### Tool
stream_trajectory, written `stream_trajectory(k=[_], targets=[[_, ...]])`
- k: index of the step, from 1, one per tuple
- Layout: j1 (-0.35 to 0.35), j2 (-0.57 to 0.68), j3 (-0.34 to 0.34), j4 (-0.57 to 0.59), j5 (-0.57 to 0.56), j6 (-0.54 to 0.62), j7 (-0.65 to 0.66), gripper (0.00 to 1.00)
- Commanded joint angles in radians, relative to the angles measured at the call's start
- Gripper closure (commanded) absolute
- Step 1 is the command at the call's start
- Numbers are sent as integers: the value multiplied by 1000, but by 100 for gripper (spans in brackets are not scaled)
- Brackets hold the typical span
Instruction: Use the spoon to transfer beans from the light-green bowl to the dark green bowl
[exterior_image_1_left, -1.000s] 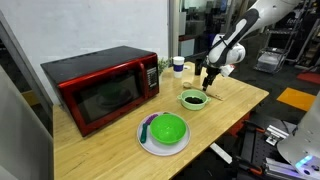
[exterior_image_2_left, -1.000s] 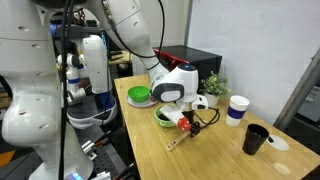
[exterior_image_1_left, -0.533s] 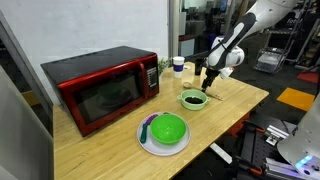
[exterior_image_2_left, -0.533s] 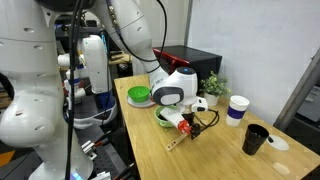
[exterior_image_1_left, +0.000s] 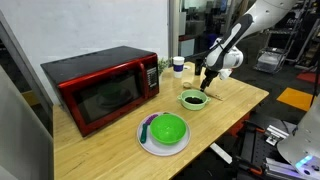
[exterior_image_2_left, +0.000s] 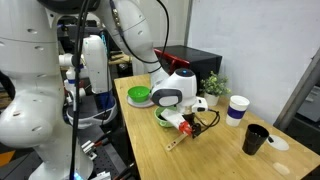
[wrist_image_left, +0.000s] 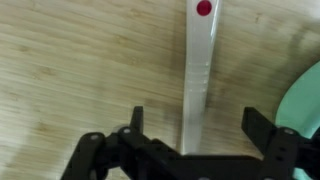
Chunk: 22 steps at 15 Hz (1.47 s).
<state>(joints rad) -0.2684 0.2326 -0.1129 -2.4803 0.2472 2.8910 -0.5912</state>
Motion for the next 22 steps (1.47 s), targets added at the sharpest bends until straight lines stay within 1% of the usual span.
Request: stream_trajectory(k=[1, 7, 8, 9, 10, 15, 19, 20, 21, 22], targets=[[-31, 31, 36, 2, 47, 46, -74, 0], [-34, 56, 37, 6, 69, 70, -89, 0], [-34, 58, 37, 6, 72, 76, -88, 10], [-35, 59, 38, 6, 73, 80, -88, 28], [-33, 60, 37, 5, 71, 83, -87, 33], [-30, 60, 34, 4, 67, 87, -84, 70], [-27, 55, 34, 1, 63, 92, -83, 97], [-22, 52, 27, -2, 52, 88, -78, 98], [-22, 47, 26, -4, 53, 85, -74, 94], [-21, 37, 20, -5, 50, 63, -69, 94]])
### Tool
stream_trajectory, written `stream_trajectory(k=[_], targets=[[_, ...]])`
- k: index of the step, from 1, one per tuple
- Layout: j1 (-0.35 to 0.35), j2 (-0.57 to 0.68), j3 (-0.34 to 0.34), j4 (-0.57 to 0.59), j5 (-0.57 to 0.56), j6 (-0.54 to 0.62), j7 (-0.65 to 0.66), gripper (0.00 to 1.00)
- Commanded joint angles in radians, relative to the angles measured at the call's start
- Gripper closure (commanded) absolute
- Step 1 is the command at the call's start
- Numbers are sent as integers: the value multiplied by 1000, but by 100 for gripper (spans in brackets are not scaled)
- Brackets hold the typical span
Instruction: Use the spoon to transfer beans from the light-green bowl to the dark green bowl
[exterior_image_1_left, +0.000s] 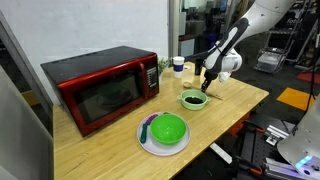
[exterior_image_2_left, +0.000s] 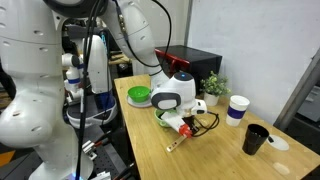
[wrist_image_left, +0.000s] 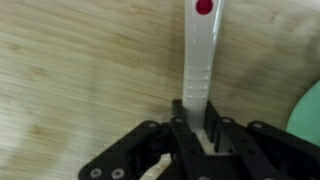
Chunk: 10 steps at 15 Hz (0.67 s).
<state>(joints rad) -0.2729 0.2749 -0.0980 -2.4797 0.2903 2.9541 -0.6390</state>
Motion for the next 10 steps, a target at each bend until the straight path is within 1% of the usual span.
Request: stream_trajectory(k=[1, 3, 5, 6, 10], targets=[[-12, -16, -6, -7, -4, -18, -15, 94], [-4, -47, -33, -12, -25, -61, 1, 94], [23, -80, -98, -13, -89, -143, 48, 94], [-18, -106, -83, -13, -152, -181, 86, 94], [-26, -185, -117, 14, -240, -361, 131, 94]])
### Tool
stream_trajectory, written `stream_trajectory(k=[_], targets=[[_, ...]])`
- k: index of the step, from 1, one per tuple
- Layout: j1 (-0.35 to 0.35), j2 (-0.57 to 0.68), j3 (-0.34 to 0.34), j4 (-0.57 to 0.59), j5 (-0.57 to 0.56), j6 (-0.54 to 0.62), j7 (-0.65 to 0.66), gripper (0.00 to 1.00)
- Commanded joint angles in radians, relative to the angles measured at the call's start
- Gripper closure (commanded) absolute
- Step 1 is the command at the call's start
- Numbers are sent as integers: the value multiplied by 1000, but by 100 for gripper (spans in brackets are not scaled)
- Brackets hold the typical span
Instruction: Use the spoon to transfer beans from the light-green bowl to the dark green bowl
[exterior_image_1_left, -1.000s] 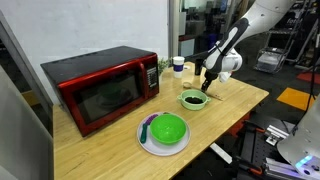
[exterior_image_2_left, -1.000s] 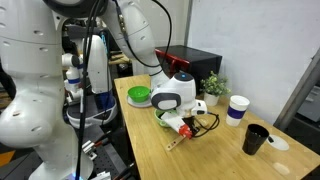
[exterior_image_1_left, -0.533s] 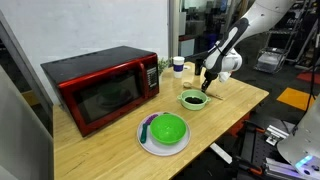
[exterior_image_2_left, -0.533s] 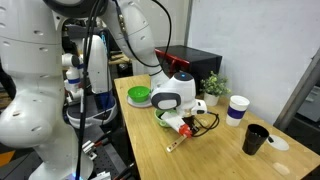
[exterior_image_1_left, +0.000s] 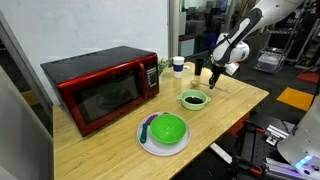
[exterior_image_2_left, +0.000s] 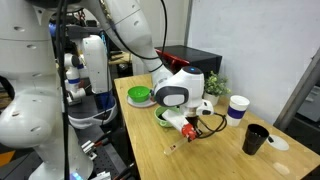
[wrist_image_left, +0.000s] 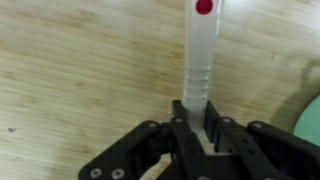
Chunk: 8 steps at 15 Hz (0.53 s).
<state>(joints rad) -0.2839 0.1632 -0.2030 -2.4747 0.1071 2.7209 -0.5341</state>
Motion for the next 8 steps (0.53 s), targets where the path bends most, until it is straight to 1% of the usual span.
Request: stream_trajectory(k=[1, 3, 4, 8], targets=[[-12, -95, -20, 17, -74, -180, 23, 94], [-1, -141, -32, 34, -127, -291, 22, 94], [4, -166, -36, 45, -171, -354, 25, 94], [27, -262, -23, 88, -332, -559, 33, 94]])
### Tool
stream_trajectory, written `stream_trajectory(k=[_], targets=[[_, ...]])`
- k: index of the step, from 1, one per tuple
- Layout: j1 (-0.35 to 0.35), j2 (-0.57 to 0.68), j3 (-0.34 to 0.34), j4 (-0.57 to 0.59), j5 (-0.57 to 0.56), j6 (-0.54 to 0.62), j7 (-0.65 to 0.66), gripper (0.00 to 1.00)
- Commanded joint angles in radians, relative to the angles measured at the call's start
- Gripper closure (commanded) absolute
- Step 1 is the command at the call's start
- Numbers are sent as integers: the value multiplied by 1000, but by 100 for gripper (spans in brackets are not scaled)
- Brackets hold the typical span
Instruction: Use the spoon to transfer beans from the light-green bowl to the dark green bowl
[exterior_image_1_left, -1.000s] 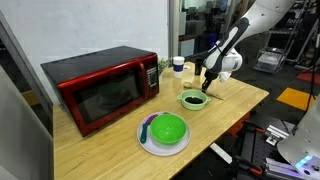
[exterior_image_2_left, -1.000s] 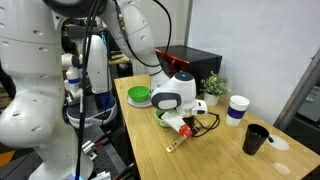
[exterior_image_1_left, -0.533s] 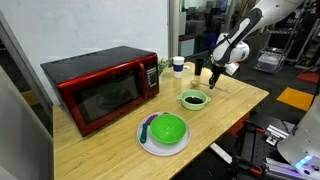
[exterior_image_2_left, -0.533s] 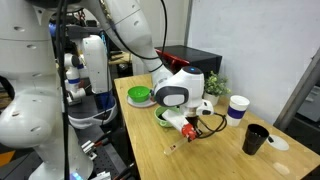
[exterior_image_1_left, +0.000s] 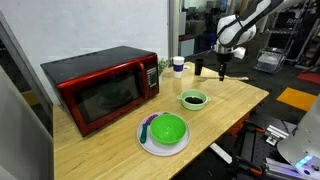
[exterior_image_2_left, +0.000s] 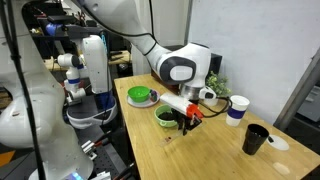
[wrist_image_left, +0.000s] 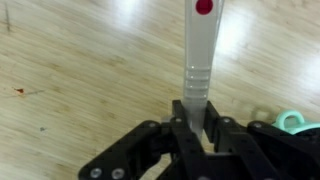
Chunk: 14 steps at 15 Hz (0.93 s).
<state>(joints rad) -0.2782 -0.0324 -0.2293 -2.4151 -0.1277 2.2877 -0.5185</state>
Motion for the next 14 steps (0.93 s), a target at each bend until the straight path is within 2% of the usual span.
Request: stream_trajectory(k=[1, 4, 8, 11, 14], targets=[[29, -89, 10, 42, -131, -178, 15, 94], [60, -143, 33, 91, -234, -340, -3, 94], [126, -183, 72, 162, -329, -533, -92, 94], [173, -198, 103, 175, -414, -558, -142, 94], [213, -195, 133, 142, -515, -515, -161, 94]])
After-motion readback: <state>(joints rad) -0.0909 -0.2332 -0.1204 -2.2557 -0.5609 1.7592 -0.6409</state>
